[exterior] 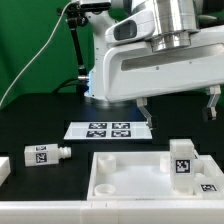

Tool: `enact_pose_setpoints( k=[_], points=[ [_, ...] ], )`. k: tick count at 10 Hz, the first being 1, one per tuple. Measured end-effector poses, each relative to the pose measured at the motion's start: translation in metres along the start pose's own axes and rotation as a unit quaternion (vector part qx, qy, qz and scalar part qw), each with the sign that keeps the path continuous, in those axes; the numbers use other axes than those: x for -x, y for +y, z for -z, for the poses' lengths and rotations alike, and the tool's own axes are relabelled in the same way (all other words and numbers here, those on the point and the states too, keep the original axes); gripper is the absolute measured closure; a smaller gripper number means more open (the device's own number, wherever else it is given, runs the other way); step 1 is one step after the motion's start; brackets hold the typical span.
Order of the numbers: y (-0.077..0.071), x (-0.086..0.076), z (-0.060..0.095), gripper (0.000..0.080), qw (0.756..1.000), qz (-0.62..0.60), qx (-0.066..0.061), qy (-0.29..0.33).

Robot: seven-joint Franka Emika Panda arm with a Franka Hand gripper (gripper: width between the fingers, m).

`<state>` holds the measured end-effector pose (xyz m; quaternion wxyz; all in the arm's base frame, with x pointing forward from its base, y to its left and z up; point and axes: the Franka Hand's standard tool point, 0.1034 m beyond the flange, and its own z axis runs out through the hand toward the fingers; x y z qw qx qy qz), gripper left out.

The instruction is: Assemble one leg

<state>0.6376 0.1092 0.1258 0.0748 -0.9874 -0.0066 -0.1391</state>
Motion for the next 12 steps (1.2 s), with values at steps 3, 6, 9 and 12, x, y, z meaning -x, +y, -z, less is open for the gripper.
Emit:
enact_pose_setpoints(
  k=[3, 6, 9, 12],
  points=[
    [0.005, 0.002, 0.000, 0.0150, 0.990, -0.038, -0.003, -0.138],
    [0.005, -0.004, -0.003, 0.0150, 0.989, -0.044, -0.003, -0.139],
    [0.009, -0.007, -0.012, 0.0150, 0.989, -0.047, 0.000, -0.140],
    [0.010, -0.009, -0.024, 0.0150, 0.989, -0.047, 0.001, -0.139]
  ],
)
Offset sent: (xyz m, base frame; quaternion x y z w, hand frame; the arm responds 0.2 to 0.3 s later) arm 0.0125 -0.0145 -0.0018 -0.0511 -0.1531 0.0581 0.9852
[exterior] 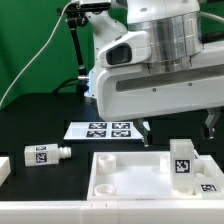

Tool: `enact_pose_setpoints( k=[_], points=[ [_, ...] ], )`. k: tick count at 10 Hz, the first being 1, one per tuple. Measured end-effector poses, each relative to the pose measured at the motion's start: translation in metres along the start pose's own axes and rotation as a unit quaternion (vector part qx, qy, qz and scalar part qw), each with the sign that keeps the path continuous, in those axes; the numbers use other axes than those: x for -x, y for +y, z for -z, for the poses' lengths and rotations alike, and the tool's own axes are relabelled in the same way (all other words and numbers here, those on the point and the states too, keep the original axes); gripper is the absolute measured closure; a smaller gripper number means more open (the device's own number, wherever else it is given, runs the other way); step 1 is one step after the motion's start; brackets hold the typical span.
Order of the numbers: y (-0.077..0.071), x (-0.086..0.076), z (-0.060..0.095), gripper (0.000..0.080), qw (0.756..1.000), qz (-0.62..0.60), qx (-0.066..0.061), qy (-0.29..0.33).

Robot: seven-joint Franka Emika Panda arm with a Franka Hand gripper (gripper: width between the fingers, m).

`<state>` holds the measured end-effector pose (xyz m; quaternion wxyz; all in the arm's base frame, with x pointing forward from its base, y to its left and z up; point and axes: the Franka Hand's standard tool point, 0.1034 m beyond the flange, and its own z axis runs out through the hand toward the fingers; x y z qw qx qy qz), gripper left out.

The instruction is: Assemble one leg

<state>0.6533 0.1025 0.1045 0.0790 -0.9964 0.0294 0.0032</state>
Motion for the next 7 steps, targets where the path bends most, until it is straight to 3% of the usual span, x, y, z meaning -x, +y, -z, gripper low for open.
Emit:
enact_pose_setpoints(
  k=[3, 4, 5, 7],
  points=[
    [0.000, 0.002, -0.011, 0.0150, 1.000, 0.000, 0.001, 0.004],
    [-0.002, 0.002, -0.012, 0.0209, 1.000, 0.001, 0.001, 0.004],
    [-0.003, 0.002, -0.014, 0.0209, 1.000, 0.002, 0.001, 0.006],
    [-0.003, 0.002, -0.015, 0.0482, 1.000, 0.003, 0.001, 0.007]
  ],
)
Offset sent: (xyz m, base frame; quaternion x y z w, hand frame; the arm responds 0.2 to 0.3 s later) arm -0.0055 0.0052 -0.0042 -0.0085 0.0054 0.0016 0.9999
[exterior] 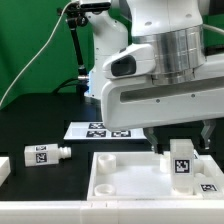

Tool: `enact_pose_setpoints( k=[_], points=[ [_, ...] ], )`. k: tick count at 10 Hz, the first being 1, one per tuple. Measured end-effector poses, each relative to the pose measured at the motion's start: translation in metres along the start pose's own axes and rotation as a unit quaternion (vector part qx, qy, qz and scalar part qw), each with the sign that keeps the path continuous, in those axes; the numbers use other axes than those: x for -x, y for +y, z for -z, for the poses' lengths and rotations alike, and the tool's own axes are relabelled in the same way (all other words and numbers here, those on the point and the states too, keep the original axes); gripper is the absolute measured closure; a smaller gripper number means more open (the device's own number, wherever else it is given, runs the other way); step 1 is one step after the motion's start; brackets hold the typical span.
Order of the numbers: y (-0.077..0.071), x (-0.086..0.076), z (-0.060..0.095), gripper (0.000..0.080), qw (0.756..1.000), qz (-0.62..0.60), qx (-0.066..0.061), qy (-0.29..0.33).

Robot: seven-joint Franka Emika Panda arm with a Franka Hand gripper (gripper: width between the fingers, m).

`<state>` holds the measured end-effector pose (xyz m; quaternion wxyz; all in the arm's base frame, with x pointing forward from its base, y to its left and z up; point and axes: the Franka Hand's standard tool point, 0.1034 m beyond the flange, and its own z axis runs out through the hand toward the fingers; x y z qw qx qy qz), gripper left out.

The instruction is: Assemble one leg

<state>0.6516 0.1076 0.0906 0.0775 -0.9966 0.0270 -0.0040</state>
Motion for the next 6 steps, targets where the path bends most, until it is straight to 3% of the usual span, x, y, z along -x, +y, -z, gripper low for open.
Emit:
enact_pose_setpoints(
  k=[6],
  points=[
    [-0.0001, -0.0002, 0.0001, 0.0518, 0.998, -0.067, -0.003, 0.000]
  ],
)
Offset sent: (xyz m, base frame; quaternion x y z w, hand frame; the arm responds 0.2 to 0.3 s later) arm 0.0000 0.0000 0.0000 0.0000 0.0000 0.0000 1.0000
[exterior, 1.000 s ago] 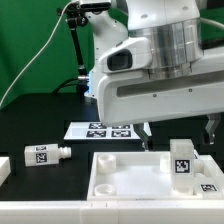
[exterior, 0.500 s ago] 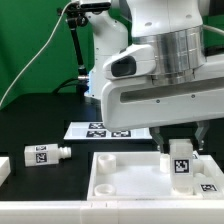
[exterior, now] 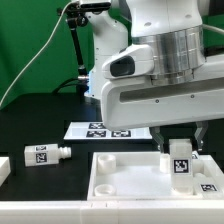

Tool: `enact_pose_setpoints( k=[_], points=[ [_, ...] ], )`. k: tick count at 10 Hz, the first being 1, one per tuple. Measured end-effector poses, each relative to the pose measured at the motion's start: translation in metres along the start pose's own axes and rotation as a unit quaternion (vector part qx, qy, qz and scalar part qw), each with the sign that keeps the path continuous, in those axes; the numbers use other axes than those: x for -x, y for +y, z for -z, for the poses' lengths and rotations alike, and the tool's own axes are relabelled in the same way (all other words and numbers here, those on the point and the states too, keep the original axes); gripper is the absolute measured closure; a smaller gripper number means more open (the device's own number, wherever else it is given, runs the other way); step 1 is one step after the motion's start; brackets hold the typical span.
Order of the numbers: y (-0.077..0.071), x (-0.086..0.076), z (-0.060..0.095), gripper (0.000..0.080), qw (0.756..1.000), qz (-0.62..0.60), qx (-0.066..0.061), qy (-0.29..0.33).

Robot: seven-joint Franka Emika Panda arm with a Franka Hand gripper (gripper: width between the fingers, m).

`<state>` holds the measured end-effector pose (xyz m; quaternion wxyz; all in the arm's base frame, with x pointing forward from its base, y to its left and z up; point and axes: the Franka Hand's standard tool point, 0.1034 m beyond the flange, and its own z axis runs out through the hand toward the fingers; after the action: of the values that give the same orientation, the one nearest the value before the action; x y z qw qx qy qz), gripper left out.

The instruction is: Assemble one leg

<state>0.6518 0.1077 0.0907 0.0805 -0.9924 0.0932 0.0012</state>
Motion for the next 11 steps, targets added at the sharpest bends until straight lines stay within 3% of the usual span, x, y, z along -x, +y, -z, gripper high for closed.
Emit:
enact_pose_setpoints(
  k=[2, 4, 8, 11],
  points=[
    [-0.0004, 0.0001, -0.0005, 0.0518, 0.996, -0.084, -0.003, 0.001],
    [0.0005, 0.0002, -0.0010, 0.0517, 0.979, -0.205, -0.015, 0.010],
    [-0.0018, 0.0007, -0.0024, 0.0517, 0.896, -0.443, -0.030, 0.006],
    [-0.0012, -0.0008, -0.0022, 0.0517, 0.855, -0.518, -0.038, 0.002]
  ],
)
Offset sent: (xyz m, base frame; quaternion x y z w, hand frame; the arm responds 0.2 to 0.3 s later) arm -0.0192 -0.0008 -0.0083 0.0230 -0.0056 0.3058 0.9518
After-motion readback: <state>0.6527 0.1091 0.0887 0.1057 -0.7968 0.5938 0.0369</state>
